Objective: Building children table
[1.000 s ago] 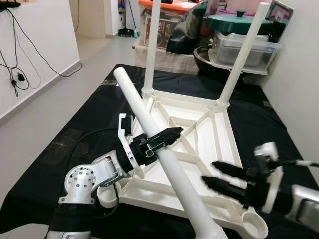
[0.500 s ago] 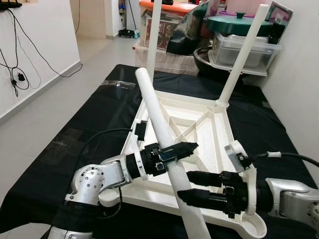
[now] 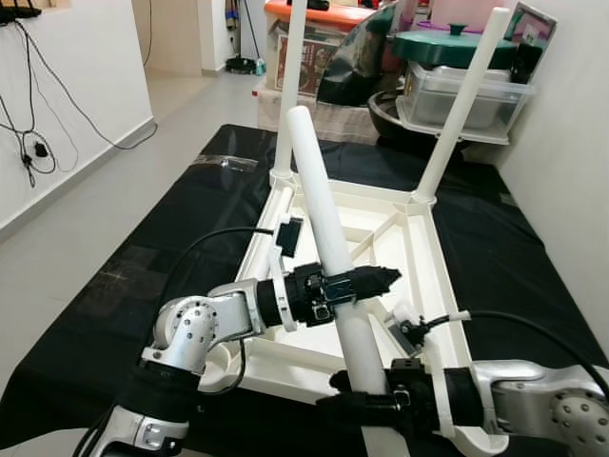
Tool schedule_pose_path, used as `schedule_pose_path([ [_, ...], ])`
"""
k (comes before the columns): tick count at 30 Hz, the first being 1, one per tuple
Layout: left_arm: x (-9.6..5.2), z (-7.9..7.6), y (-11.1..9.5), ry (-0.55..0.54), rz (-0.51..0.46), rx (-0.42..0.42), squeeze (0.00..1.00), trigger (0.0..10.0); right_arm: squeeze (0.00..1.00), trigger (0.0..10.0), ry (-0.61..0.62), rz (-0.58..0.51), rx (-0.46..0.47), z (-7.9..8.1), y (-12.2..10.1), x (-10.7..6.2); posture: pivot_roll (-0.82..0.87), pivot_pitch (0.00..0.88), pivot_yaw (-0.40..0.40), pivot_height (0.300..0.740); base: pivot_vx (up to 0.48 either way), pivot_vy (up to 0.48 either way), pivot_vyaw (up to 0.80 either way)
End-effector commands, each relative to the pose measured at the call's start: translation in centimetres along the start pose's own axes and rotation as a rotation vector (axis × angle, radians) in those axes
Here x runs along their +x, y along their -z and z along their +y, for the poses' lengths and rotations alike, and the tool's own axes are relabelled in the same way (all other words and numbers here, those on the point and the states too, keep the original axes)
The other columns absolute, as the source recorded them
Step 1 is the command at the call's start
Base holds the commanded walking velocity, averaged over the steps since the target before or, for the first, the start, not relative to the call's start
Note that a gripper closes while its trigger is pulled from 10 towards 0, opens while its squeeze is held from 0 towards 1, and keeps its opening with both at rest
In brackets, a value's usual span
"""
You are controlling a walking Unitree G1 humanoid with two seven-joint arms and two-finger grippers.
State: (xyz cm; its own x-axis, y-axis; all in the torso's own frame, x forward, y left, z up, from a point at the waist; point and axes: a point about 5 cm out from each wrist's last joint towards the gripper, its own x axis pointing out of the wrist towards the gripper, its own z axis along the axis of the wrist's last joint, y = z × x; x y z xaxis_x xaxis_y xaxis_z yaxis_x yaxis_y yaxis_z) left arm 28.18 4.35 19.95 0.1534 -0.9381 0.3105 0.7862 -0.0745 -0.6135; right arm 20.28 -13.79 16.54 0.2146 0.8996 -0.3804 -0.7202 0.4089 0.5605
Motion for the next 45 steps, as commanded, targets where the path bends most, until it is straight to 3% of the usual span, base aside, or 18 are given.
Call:
schedule_pose_path([
  [1,0.7,-0.3,-0.1,0.052,-0.010,-0.001,0.00,10.0,0.00,0.0,0.022,0.003,-0.005,-0.2,-0.2,0.5,0.09,0.000,-0.120,0.740,0.000,0.000,0.00],
  [13,0.5,0.2,0.8,0.037,-0.013,-0.020,0.00,10.0,0.00,0.0,-0.027,-0.058,-0.021,0.9,-0.9,1.0,0.09,0.000,-0.116,0.740,0.000,0.000,0.00],
  [17,0.6,0.6,0.8,0.008,-0.023,0.031,0.00,10.0,0.00,0.0,-0.029,-0.068,-0.022,1.0,-1.0,1.0,0.09,0.000,-0.113,0.740,0.000,0.000,0.00],
  [18,0.7,0.9,0.6,-0.019,-0.049,0.060,1.00,10.0,0.00,0.0,-0.024,-0.078,-0.023,1.0,-1.0,0.9,0.08,0.000,-0.109,0.740,0.000,0.000,0.00],
  [21,0.7,1.2,-0.2,-0.045,-0.111,0.114,1.00,10.0,0.00,0.0,-0.006,-0.109,-0.023,0.9,-1.3,0.6,0.08,0.000,-0.109,0.740,0.000,0.000,0.00],
  [25,0.5,0.8,-0.8,-0.013,-0.133,0.113,1.00,10.0,0.00,0.0,0.006,-0.123,-0.020,0.9,-1.3,0.2,0.08,0.000,-0.106,0.740,0.000,0.000,0.00],
  [30,-0.8,0.2,-2.2,0.023,-0.199,0.086,1.00,10.0,0.00,0.0,0.067,-0.200,-0.002,0.2,-1.6,-1.5,0.09,0.000,-0.120,0.740,0.000,0.000,0.00],
  [35,-2.8,-0.8,-2.7,0.041,-0.219,0.072,1.00,10.0,0.00,0.0,0.182,-0.330,0.001,-0.9,-2.5,-4.5,0.10,0.000,-0.112,0.740,0.000,0.000,0.00],
  [36,-2.9,-0.8,-2.9,0.037,-0.233,0.070,0.88,10.0,0.00,0.0,0.202,-0.349,-0.001,-1.2,-2.8,-5.0,0.10,0.000,-0.112,0.740,0.000,0.000,0.00],
  [38,-2.9,-0.9,-3.1,0.033,-0.244,0.070,0.88,10.0,0.00,0.0,0.214,-0.361,-0.002,-1.3,-2.9,-5.3,0.10,0.000,-0.111,0.740,0.000,0.000,0.00],
  [39,-3.0,-0.9,-3.4,0.033,-0.257,0.077,0.08,10.0,0.00,0.0,0.236,-0.375,-0.003,-1.6,-3.1,-5.6,0.10,0.000,-0.110,0.740,0.000,0.000,0.00],
  [40,-3.0,-1.0,-3.5,0.033,-0.265,0.081,0.08,10.0,0.00,0.0,0.250,-0.385,-0.003,-1.8,-3.3,-5.8,0.10,0.000,-0.110,0.740,0.000,0.000,0.00],
  [41,-3.1,-1.0,-3.8,0.028,-0.276,0.088,0.00,10.0,0.00,0.0,0.268,-0.408,-0.008,-1.9,-3.6,-6.1,0.10,0.000,-0.110,0.740,0.000,0.000,0.00],
  [45,-3.3,-1.1,-3.9,0.021,-0.271,0.109,0.00,10.0,0.00,0.0,0.304,-0.456,-0.016,-2.3,-4.3,-6.6,0.10,0.000,-0.112,0.740,0.000,0.000,0.00],
])
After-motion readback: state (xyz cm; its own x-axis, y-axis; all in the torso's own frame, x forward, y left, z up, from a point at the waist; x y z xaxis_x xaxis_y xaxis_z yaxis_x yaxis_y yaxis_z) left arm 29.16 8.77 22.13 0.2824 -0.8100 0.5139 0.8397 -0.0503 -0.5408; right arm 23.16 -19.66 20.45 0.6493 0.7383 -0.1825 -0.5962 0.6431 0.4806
